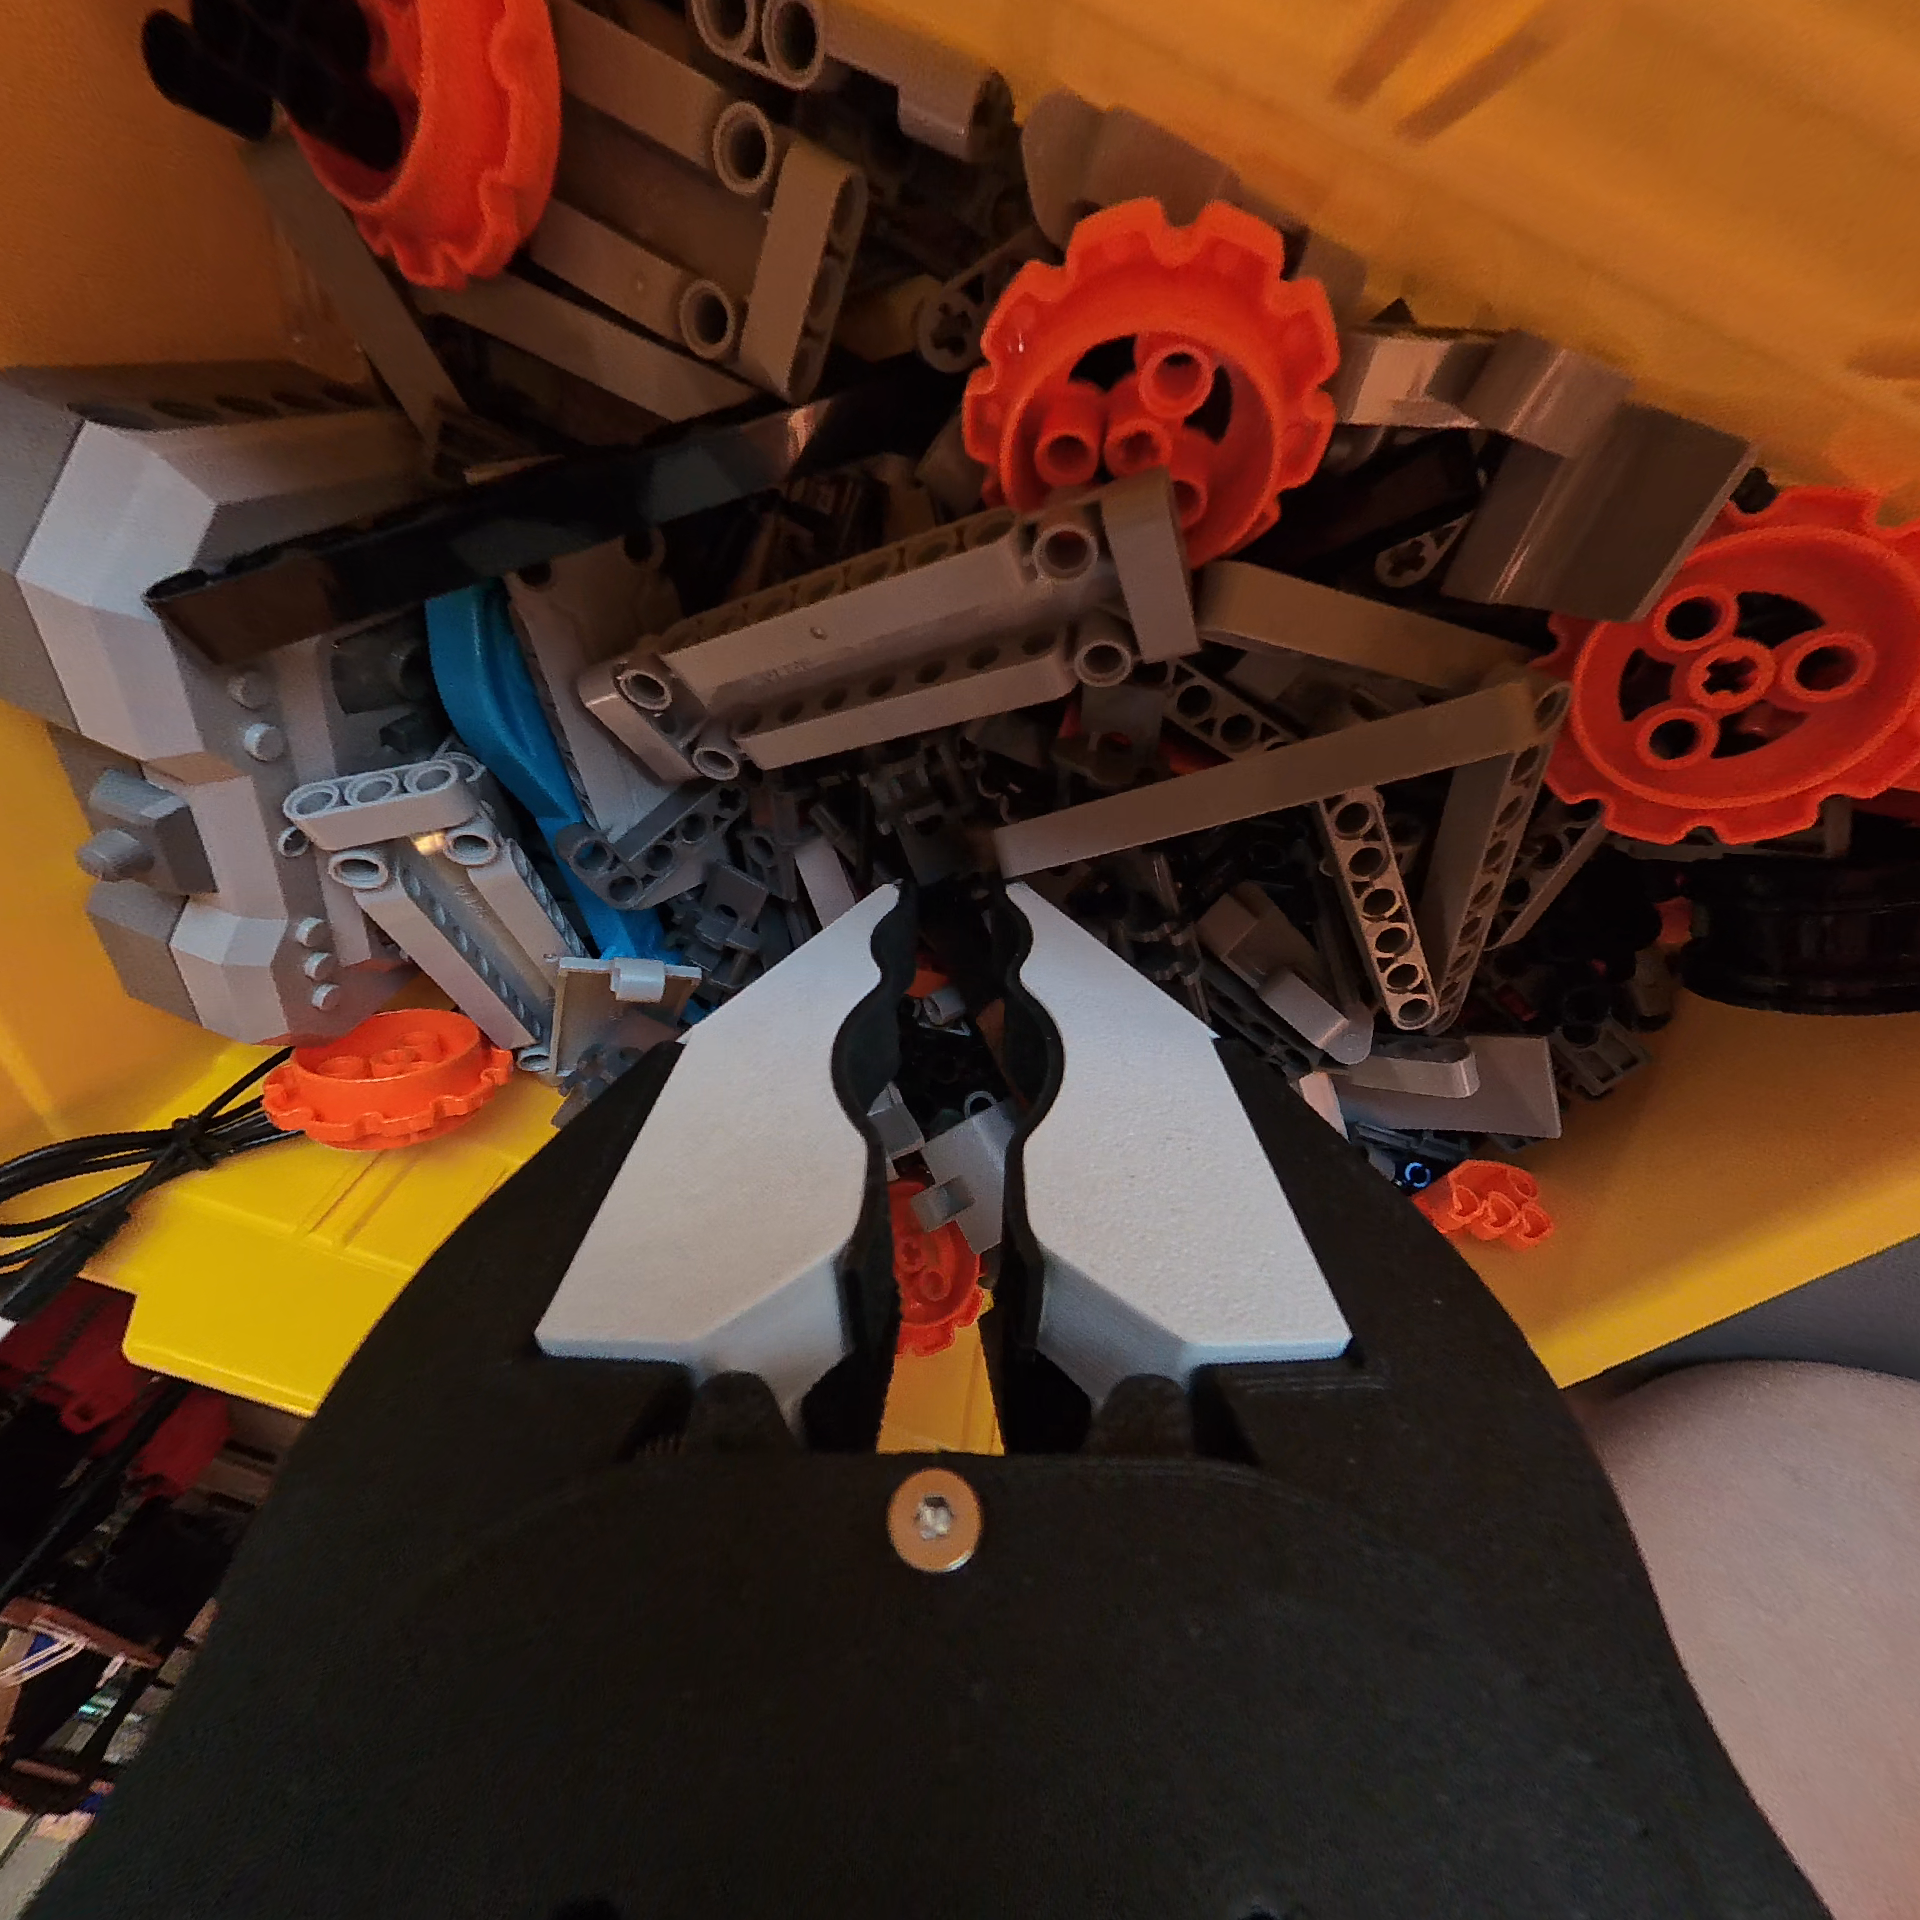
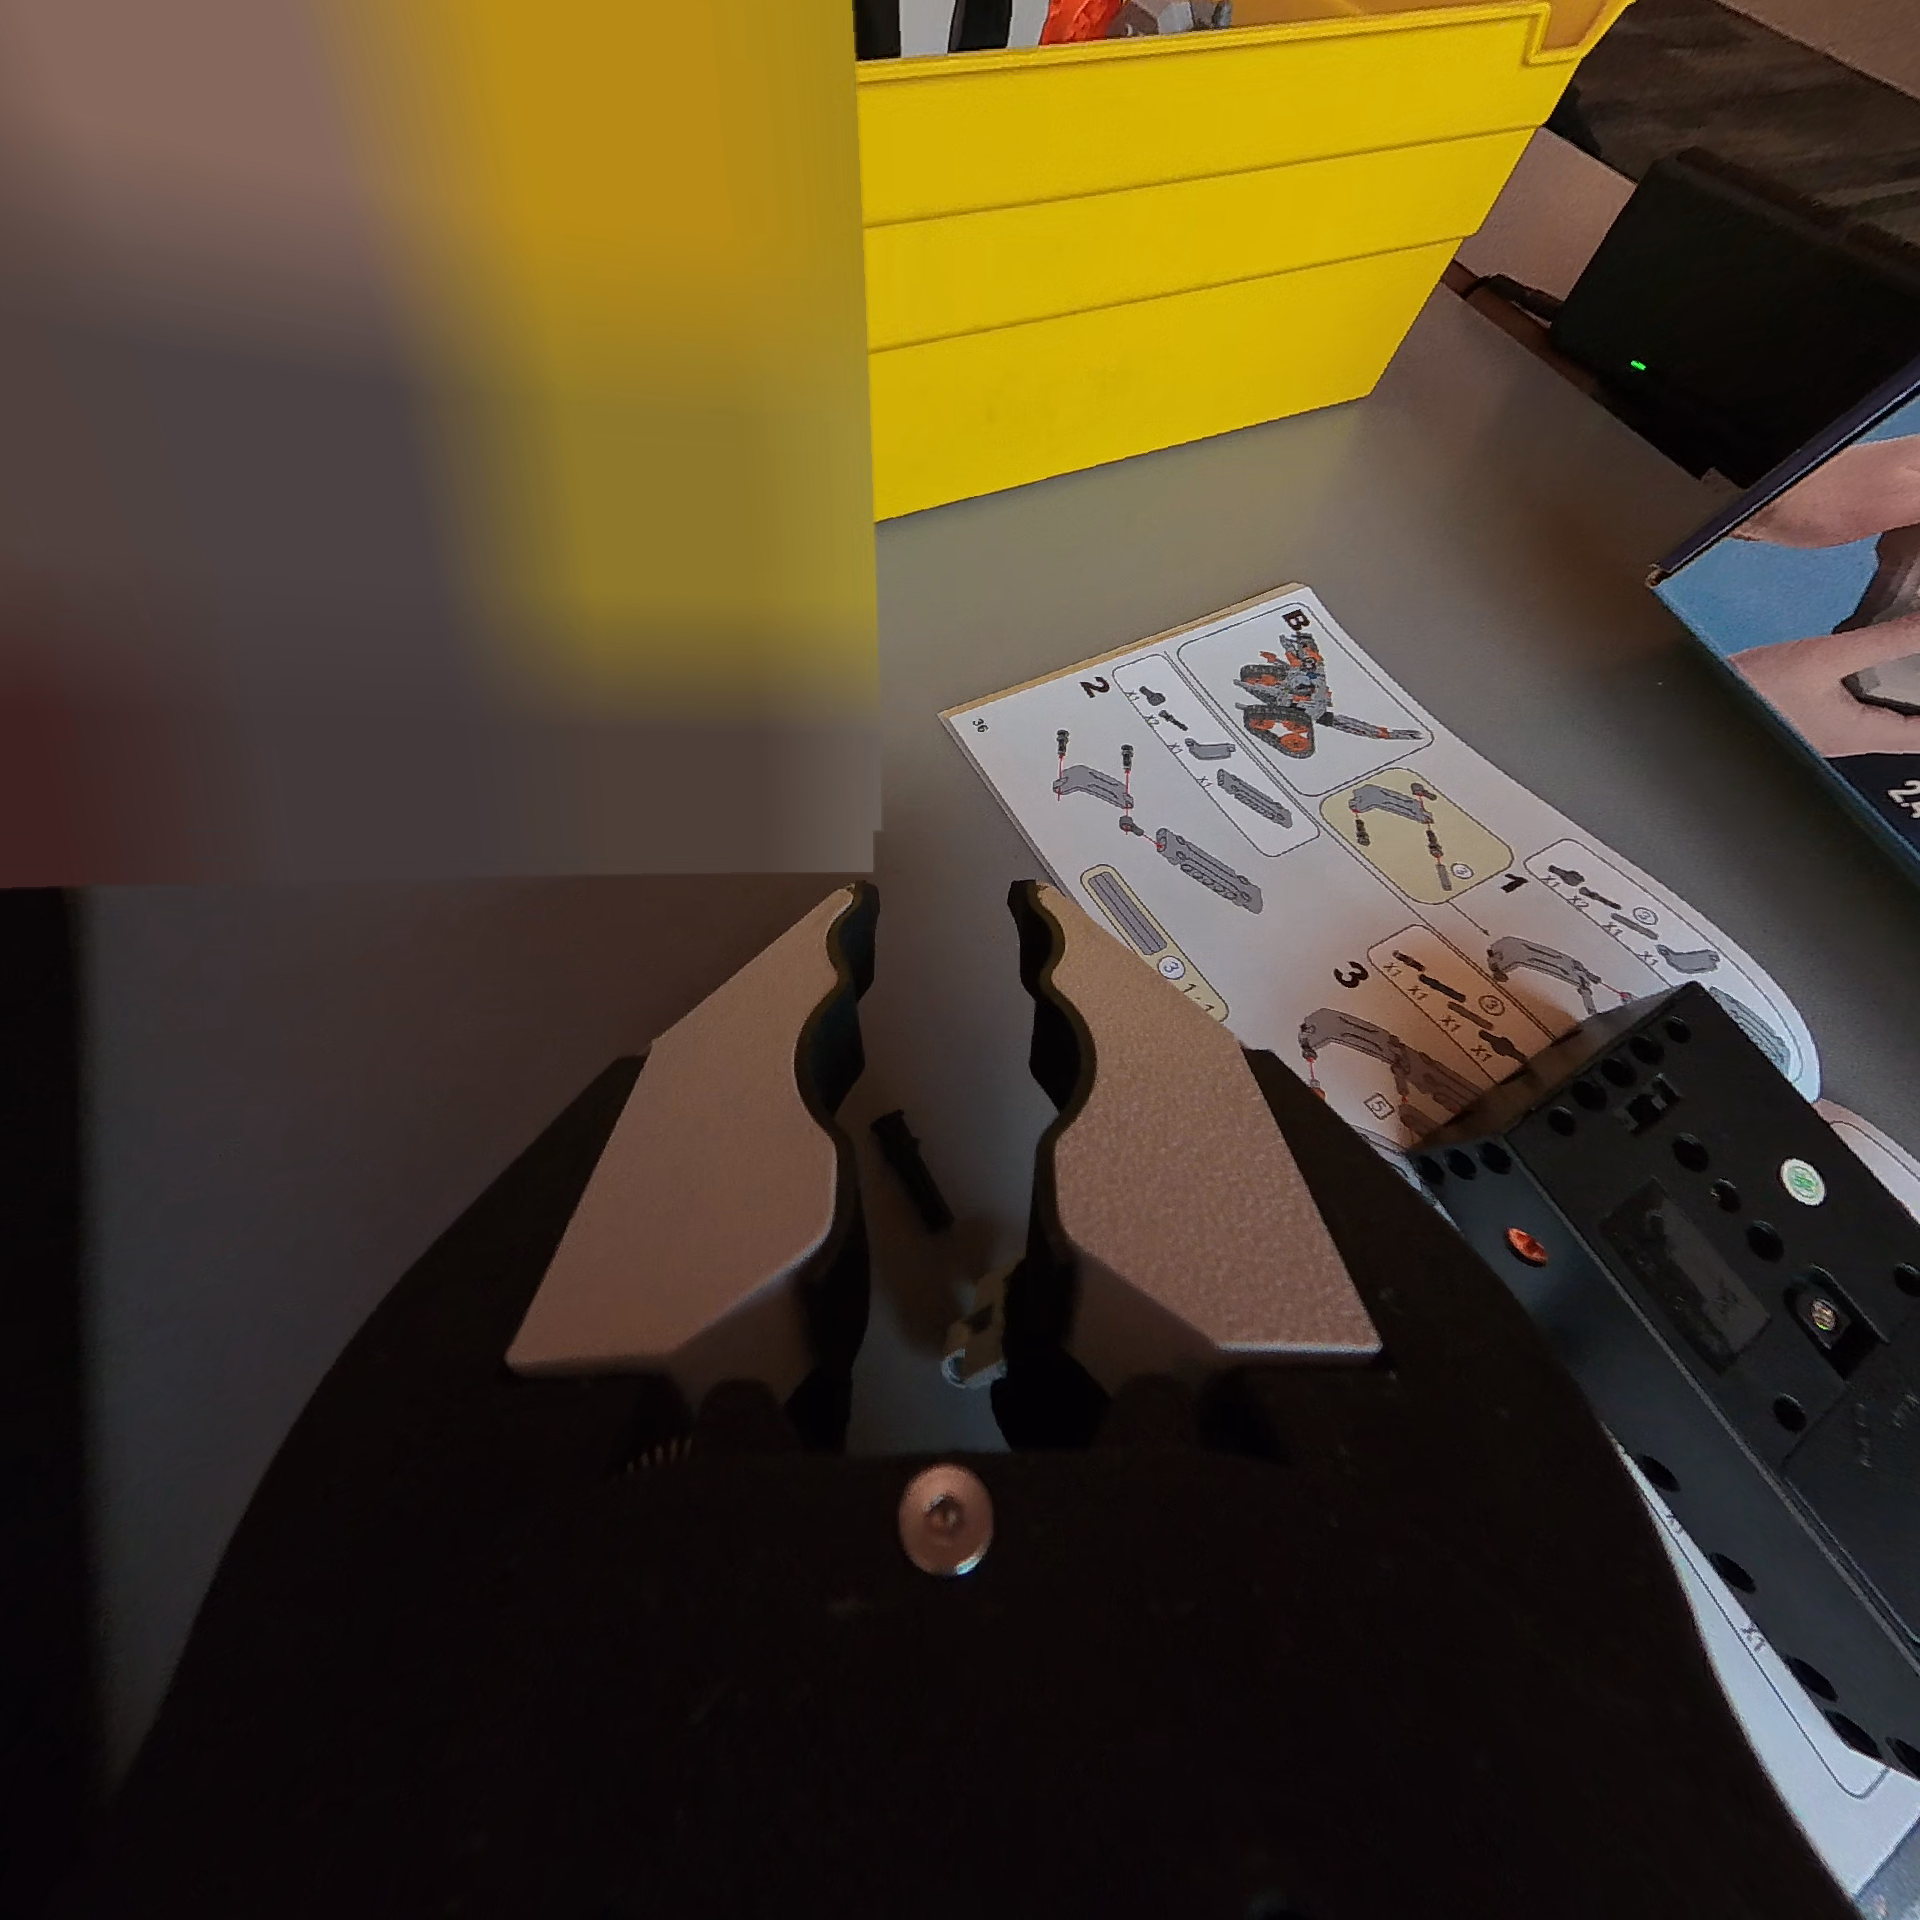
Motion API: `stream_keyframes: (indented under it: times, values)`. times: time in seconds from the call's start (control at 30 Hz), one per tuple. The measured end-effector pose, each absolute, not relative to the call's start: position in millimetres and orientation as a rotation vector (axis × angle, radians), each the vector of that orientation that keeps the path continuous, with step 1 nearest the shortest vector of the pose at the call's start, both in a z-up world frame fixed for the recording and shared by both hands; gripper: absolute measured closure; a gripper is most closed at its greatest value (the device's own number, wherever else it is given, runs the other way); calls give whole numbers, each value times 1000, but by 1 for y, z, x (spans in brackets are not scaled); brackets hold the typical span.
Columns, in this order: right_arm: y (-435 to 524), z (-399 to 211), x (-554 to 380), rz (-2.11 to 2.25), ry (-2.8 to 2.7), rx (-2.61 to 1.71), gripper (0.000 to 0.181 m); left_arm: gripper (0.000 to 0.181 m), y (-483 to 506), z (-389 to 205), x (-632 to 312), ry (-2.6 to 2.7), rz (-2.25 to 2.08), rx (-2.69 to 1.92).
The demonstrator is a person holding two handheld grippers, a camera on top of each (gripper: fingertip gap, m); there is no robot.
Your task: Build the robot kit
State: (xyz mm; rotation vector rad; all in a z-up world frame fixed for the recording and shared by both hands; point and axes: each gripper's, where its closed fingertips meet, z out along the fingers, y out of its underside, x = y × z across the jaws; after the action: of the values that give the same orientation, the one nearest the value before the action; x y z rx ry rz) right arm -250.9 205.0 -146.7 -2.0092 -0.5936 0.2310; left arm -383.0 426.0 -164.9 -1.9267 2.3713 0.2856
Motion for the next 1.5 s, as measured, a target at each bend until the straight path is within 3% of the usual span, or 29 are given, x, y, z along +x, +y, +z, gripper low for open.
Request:
stream_keyframes:
  times: [0.23, 0.73, 1.5]
  values:
    - [205, -146, -251, 228, -594, -2006, 155, 163, 427, -170, -381, 2394, 350, -1880]
    - [204, -146, -251, 232, -597, -2008, 155, 167, 426, -171, -383, 2414, 392, -1866]
    - [205, -148, -252, 236, -599, -2013, 155, 171, 403, -123, -385, 2384, 161, -1727]
